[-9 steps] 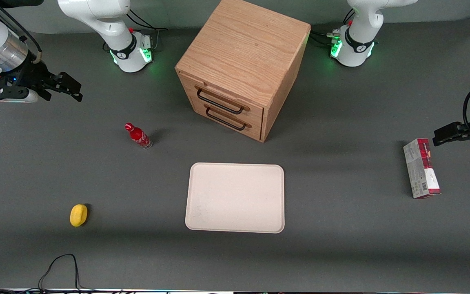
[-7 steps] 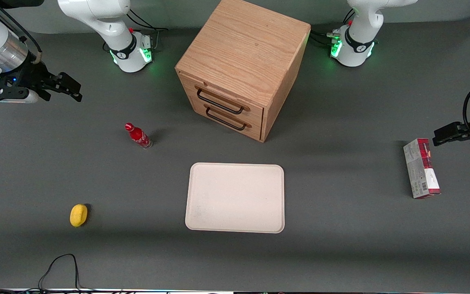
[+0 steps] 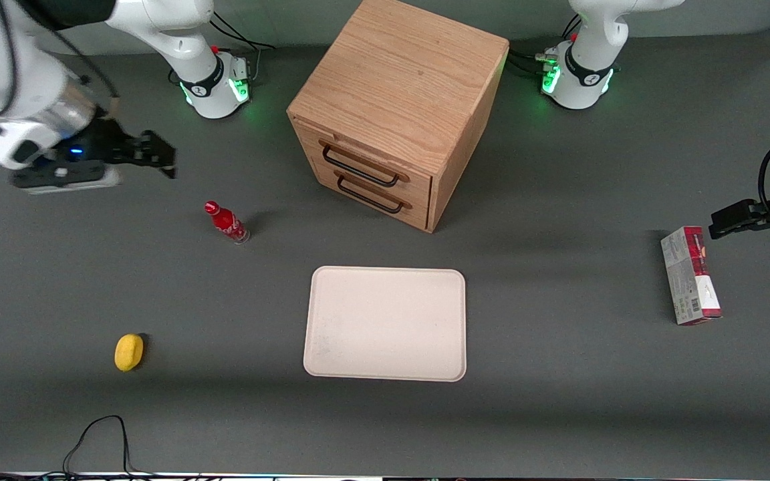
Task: Open upper drawer
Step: 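Move the right gripper toward the upper drawer's black handle of the cabinet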
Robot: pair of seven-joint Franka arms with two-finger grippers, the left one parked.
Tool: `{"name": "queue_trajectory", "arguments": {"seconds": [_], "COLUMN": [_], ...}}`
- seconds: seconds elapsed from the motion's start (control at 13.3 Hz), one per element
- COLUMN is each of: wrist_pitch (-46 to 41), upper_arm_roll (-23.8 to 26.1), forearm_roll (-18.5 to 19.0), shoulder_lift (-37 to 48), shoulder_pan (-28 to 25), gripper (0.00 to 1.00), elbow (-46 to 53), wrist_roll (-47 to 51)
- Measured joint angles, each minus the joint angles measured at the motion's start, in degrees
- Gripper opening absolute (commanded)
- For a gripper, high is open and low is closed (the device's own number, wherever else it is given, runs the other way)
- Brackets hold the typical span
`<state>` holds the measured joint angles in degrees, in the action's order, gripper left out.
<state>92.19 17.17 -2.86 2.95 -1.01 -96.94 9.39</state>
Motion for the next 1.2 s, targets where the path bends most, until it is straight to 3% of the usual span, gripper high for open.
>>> {"name": "queue_trajectory", "arguments": {"seconds": [0.3,0.53,0.9,1.2], "wrist_pitch": [-1.39,-2.2,-2.26,-0.29], "upper_arm_roll": [12.85,17.76,21.76,21.85], "forearm_roll": [-0.05,-1.68,-6.9,-5.91], "shoulder_lift": [-7.18,-10.93,-17.03,-23.99], "shoulder_pan": [-0.61,-1.06,-1.67,-1.74], "gripper": [1.0,1.0,1.0,1.0], "elbow": [8.65,10.02,10.08,9.92], "wrist_roll": [-11.5,-20.72,-23.61,-27.47]}}
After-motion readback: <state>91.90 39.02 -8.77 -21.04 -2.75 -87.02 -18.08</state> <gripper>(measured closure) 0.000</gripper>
